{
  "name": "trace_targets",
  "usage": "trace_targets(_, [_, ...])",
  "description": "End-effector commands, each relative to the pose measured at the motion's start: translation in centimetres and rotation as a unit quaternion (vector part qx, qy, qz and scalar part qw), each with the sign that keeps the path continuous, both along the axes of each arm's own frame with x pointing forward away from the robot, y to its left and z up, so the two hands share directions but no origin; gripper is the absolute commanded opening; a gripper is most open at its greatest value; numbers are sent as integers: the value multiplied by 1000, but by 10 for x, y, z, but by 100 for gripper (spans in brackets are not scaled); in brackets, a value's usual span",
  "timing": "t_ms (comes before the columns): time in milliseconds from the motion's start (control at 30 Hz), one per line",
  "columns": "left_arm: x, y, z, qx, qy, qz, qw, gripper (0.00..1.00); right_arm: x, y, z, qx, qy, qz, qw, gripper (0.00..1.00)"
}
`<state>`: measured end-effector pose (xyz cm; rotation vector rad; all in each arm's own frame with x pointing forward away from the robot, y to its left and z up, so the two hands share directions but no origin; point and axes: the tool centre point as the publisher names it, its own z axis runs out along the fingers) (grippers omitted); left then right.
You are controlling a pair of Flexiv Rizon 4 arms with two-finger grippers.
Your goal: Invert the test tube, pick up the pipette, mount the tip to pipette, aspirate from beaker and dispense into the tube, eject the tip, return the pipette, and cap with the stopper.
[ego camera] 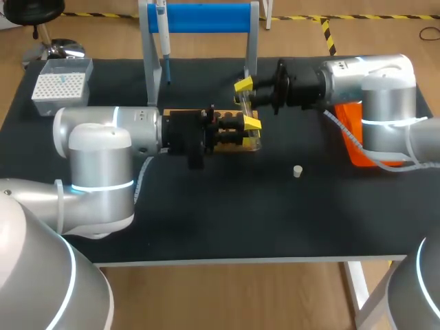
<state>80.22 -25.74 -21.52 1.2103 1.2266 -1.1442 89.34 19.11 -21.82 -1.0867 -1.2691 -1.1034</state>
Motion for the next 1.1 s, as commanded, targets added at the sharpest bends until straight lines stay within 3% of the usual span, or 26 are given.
trace_targets(33, [1, 0, 0, 1, 0, -2, 1000, 0, 0, -1, 0, 0, 0, 1, 1000, 100])
trace_targets(633, [1, 0, 0, 1, 0, -2, 1000, 0, 0, -1, 0, 0, 0, 1, 1000, 100])
trace_targets(867, [1, 0, 0, 1, 0, -2, 1000, 0, -10, -31, 8, -24, -75, -18, 997, 100])
trace_targets(1100, [1, 0, 0, 1, 0, -2, 1000, 0, -17, -67, 1, -55, -165, -38, 984, 100])
